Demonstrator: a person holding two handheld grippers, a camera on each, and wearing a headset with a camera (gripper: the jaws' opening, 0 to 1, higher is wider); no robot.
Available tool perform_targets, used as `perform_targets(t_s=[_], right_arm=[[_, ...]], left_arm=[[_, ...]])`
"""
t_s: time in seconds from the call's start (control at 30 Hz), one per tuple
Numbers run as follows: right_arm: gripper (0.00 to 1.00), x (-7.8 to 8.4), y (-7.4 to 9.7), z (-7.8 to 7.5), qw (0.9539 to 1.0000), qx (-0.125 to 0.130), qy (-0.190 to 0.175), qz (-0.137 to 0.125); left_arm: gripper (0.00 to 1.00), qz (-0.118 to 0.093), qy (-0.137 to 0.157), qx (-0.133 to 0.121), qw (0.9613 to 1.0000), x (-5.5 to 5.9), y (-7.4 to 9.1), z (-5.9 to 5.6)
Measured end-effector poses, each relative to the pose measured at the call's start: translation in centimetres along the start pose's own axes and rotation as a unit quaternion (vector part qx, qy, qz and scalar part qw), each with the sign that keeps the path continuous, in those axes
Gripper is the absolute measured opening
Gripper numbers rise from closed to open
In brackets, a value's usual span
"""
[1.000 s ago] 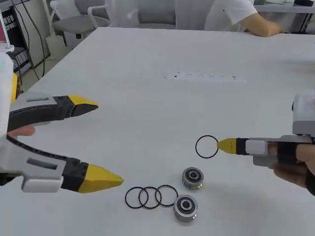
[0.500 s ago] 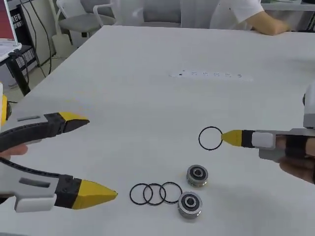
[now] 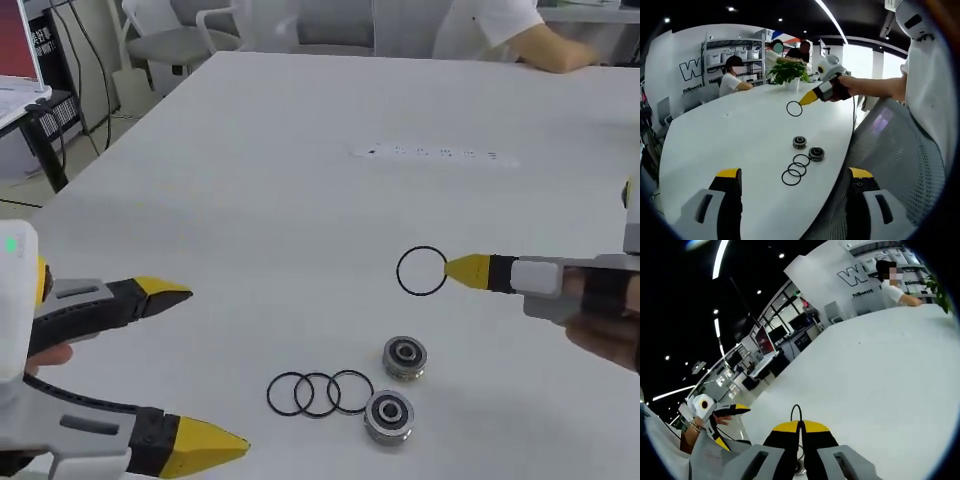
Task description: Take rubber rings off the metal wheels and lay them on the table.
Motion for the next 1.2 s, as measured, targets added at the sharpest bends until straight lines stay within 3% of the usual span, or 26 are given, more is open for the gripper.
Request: perform_targets(t_s=[0.53,0.67,0.93,1.03,1.2], right_arm=[[0.0,1.1,-2.0,2.8,0.9987,-0.049,0.0,0.014],[0.0,2.1,-2.8,3.4,0.9975,-0.056,0.015,0.039],[0.0,3.4,-3.6,3.4,0.9962,-0.052,0.026,0.064],[0.0,4.2,-4.0,3.0,0.9963,-0.039,0.02,0.074],[0.0,5.9,-4.9,2.1,0.9928,-0.024,0.03,0.113]], left_arm=[[0.83,0.004,0.011,0.007,0.9999,0.8,-0.6,-0.9],[0.83,0.004,0.012,0.006,0.9999,0.9,-0.6,-0.9],[0.83,0.003,0.02,0.007,0.9998,1.2,-0.8,-1.1],[0.82,0.003,0.023,0.008,0.9997,1.2,-0.8,-1.2],[0.82,0.004,0.025,0.007,0.9997,1.3,-0.9,-1.3]])
Point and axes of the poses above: the centre of the closed fingertips' face, and the gripper's own axes: y roughly backward along the fingers, z roughly to its left, x roughly out of its underside, the point moved 7 cm from there along y, roughly backward along the fingers, and after that the axes turned 6 degrees about -z, right-handed, at the moved point
